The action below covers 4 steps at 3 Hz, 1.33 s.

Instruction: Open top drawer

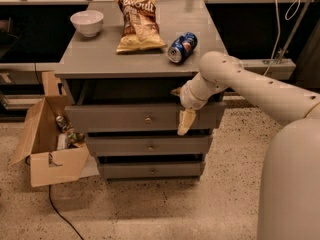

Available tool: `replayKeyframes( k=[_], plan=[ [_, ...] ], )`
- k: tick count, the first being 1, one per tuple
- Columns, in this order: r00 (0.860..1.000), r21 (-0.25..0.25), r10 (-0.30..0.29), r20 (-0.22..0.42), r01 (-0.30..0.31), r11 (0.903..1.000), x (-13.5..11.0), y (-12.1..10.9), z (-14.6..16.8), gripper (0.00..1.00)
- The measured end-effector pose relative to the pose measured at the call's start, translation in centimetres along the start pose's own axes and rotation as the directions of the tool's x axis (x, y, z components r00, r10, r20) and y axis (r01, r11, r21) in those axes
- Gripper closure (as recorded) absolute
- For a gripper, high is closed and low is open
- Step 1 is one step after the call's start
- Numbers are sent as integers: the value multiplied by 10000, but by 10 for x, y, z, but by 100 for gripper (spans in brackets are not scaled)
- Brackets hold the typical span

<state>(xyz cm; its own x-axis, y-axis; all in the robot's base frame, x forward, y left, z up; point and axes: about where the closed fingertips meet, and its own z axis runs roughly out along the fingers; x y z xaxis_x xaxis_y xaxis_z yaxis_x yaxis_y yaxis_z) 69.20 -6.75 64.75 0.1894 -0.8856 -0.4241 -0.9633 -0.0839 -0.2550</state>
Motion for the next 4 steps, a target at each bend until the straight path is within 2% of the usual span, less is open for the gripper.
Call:
replayKeyframes(
  k=[1,2,3,4],
  plan=[
    [9998,-183,78,-199,-82,9998,10,0,8,25],
    [9977,368,461,-492,-444,9983,18,12,-18,49],
    [9929,433,904,-768,-873,9952,24,42,-35,72],
    [9929,434,906,-766,-875,9952,19,39,-43,100]
  ],
)
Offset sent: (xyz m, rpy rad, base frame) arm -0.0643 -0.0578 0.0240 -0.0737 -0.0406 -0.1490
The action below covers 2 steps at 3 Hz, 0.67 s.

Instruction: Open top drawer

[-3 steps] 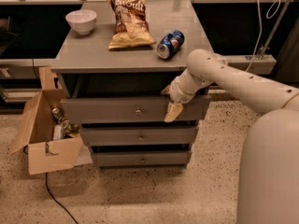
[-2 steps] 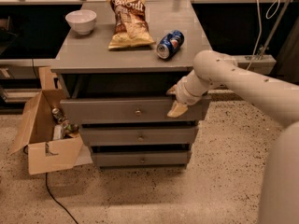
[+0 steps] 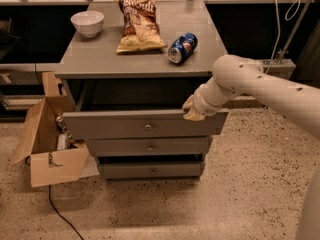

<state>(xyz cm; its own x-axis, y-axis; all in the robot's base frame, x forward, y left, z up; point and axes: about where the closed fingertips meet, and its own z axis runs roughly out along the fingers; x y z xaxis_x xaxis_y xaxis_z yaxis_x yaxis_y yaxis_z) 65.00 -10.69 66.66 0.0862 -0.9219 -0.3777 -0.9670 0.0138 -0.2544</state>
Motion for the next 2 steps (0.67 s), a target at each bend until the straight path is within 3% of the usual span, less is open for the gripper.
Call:
replayKeyframes(
  k=[1,2],
  plan=[
    [10000,0,0,0,0,10000,-2,-1,-2,100],
    [10000,-1,-1,0,1,10000,-2,-1,-2,74]
  ],
)
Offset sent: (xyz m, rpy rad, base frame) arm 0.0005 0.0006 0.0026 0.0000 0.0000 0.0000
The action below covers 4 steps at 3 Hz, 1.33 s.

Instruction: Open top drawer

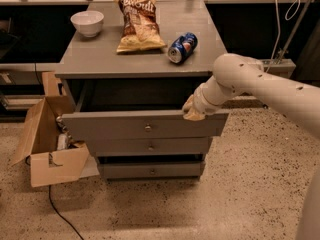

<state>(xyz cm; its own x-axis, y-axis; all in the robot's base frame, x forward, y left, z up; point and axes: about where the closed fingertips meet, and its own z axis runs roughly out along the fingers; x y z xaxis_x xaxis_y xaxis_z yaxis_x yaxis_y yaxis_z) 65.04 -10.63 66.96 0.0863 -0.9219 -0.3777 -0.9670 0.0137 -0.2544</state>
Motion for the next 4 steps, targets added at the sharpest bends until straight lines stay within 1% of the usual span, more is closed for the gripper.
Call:
replayKeyframes(
  k=[1,3,4],
  plan=[
    [10000,0,0,0,0,10000,0,0,0,50],
    [9998,-267,-193,69,195,9995,-5,-1,1,4],
    [9990,-806,-424,122,432,9958,-4,0,20,0]
  ],
)
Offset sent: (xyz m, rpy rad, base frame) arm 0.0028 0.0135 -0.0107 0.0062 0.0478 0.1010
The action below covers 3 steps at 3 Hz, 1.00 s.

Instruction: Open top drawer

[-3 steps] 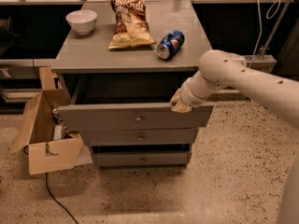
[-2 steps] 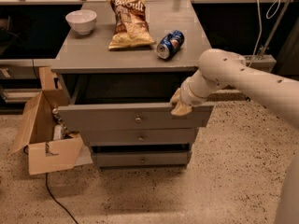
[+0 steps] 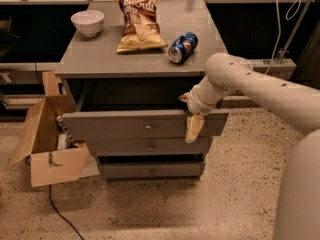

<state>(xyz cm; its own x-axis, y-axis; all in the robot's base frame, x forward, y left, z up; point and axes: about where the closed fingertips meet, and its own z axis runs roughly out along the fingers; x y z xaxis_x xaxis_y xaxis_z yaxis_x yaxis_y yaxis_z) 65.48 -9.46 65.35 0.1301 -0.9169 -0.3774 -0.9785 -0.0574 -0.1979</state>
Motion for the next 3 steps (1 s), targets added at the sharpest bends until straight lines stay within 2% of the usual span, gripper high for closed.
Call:
replayKeyframes(
  k=[1,2,3],
  plan=[
    [9995,-853,-32,-305,6,9964,9,8,24,3],
    [9954,-1186,126,-949,-238,9927,17,21,24,26],
    [9936,-1251,140,-1119,-281,9918,17,22,20,57]
  ],
)
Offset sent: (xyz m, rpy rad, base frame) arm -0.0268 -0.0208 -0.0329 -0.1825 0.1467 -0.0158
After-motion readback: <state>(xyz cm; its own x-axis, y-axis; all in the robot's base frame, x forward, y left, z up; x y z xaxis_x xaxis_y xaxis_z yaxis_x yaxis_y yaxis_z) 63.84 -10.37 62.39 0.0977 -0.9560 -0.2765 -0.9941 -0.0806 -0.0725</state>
